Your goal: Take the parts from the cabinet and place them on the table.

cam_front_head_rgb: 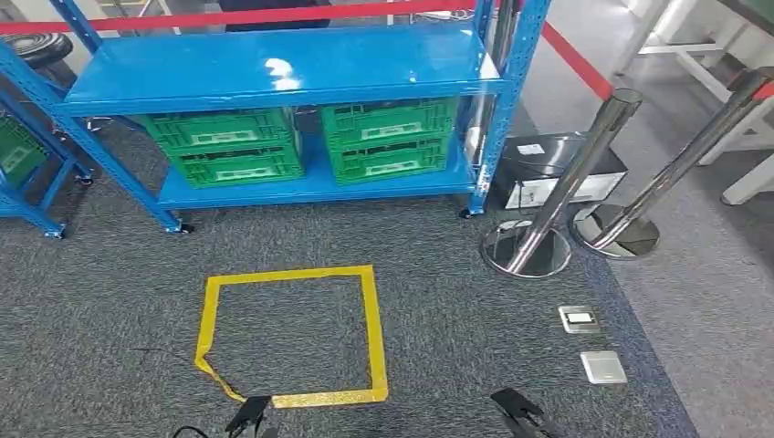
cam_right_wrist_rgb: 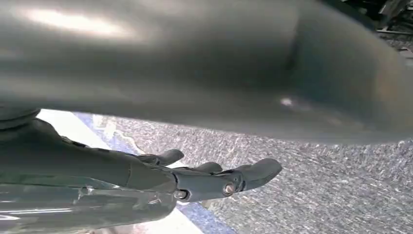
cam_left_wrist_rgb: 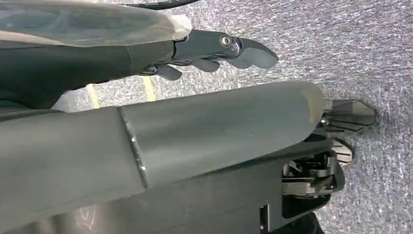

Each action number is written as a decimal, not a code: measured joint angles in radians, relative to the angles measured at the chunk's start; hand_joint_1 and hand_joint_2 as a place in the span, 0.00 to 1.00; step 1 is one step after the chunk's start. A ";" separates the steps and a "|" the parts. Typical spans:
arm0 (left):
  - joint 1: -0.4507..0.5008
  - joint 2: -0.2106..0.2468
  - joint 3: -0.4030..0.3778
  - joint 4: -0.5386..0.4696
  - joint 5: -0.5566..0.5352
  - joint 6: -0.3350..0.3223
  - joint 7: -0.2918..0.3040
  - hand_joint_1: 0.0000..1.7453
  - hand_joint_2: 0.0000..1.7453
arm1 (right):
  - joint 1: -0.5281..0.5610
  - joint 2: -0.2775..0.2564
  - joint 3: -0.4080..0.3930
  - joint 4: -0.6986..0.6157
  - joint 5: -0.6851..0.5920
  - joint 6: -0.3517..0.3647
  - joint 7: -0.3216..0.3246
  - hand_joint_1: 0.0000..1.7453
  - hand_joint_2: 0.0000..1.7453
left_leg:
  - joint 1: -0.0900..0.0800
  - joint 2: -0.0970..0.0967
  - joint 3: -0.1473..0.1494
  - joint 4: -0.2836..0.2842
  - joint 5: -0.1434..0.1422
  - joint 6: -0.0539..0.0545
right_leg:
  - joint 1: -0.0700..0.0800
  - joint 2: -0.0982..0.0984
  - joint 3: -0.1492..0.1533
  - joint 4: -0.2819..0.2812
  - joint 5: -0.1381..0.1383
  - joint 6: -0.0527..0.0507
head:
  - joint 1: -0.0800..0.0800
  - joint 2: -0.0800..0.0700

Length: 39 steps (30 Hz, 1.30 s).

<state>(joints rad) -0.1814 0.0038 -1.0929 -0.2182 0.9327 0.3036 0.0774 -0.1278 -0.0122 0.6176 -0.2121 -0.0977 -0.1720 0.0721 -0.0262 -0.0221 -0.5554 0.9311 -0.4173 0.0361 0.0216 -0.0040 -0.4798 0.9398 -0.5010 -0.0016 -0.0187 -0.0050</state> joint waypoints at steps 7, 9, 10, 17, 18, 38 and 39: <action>0.000 -0.002 0.000 0.000 0.003 -0.008 0.014 0.00 0.00 | 0.001 -0.001 0.003 0.000 -0.002 0.001 0.000 0.00 0.00 | 0.018 0.006 0.003 -0.010 0.009 -0.004 | -0.031 0.002 -0.126 0.320 -0.147 0.038 | 0.011 0.000; 0.000 -0.002 0.000 0.000 0.003 -0.008 0.014 0.00 0.00 | 0.000 -0.001 0.003 0.000 -0.002 0.001 0.000 0.00 0.00 | 0.025 0.003 0.003 -0.005 0.007 -0.014 | -0.042 0.002 -0.043 0.153 -0.048 0.048 | 0.011 0.000; 0.000 -0.002 0.000 0.000 0.003 -0.008 0.014 0.00 0.00 | -0.001 -0.001 0.003 0.000 -0.002 0.001 0.000 0.00 0.00 | 0.027 0.001 0.002 0.000 0.006 -0.023 | -0.048 0.002 0.012 0.044 -0.007 0.053 | 0.013 0.000; -0.001 0.003 0.000 0.000 0.003 -0.007 0.014 0.00 0.00 | -0.003 -0.001 0.004 0.000 -0.002 0.001 0.000 0.00 0.00 | 0.030 0.002 -0.035 0.049 -0.015 -0.070 | -0.045 0.015 0.007 0.006 0.009 0.003 | 0.003 0.000; -0.002 0.003 0.000 0.000 0.003 -0.007 0.014 0.00 0.00 | -0.003 -0.001 0.003 0.000 -0.002 -0.001 0.000 0.00 0.00 | 0.033 0.008 -0.064 0.116 -0.064 -0.074 | -0.044 0.013 -0.001 0.006 0.015 -0.003 | -0.007 0.000; -0.005 0.000 0.000 0.000 0.002 -0.009 0.014 0.00 0.00 | 0.002 0.000 0.005 0.000 -0.017 -0.004 0.000 0.00 0.00 | 0.028 0.019 0.030 -0.023 -0.004 -0.025 | -0.029 0.004 -0.147 0.317 -0.110 0.038 | 0.004 0.000; -0.005 0.000 0.000 0.000 0.002 -0.009 0.014 0.00 0.00 | 0.002 0.000 0.005 0.000 -0.017 -0.004 0.000 0.00 0.00 | 0.028 0.018 0.029 -0.020 -0.004 -0.025 | -0.029 0.004 -0.103 0.241 -0.066 0.036 | 0.007 0.000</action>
<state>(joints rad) -0.1863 0.0042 -1.0929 -0.2178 0.9350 0.2945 0.0916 -0.1259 -0.0118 0.6222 -0.2125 -0.1148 -0.1762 0.0717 0.0022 -0.0039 -0.5268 0.9110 -0.4217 0.0109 -0.0074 -0.0003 -0.5831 1.1803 -0.5674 0.0347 -0.0118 -0.0050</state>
